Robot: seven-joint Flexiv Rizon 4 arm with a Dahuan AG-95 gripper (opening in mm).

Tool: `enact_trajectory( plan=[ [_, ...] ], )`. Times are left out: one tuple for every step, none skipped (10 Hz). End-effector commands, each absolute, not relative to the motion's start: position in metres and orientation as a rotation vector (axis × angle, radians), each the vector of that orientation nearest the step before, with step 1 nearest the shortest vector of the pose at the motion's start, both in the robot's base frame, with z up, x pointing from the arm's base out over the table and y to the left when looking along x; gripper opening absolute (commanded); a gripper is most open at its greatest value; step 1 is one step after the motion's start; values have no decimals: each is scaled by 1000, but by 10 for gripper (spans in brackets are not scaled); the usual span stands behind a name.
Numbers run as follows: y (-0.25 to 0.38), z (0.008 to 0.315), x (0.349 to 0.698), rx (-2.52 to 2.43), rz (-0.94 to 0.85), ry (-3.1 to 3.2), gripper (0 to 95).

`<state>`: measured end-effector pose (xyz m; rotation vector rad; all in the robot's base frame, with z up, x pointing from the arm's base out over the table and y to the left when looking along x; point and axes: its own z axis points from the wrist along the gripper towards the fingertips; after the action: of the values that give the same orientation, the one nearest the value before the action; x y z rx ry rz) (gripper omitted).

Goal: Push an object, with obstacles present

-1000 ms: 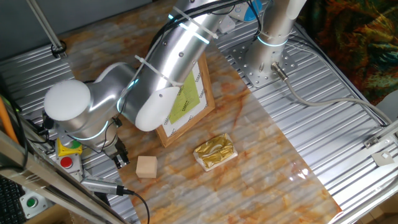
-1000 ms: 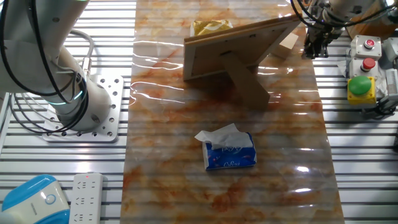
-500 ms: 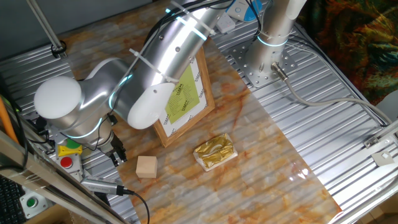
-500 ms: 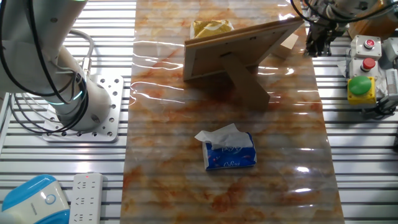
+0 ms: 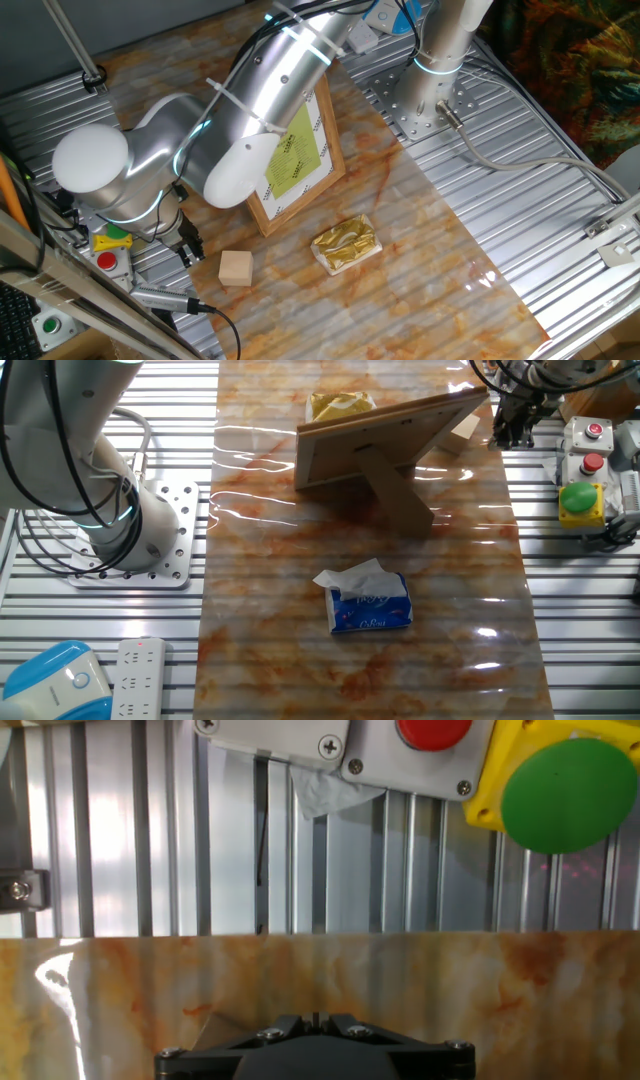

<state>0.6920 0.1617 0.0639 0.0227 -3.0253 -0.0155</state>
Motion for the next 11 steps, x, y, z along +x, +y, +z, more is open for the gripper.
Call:
enact_trajectory(
  plan=[
    [165, 62, 693, 13, -7, -3026, 0],
    [165, 62, 693, 16, -10, -3027, 0],
    [166, 62, 693, 15, -9, -3027, 0],
    [169, 61, 692, 6, -10, -3026, 0],
    [174, 58, 691, -9, -2, -3026, 0],
    [177, 57, 690, -16, -1, -3027, 0],
    [178, 56, 689, -13, 4, -3028, 0],
    [180, 54, 686, -17, 5, -3031, 0],
    [180, 53, 684, -15, 7, -3035, 0],
    [179, 51, 682, -14, 7, -3038, 0],
    [178, 49, 681, -10, 12, -3041, 0]
  ],
)
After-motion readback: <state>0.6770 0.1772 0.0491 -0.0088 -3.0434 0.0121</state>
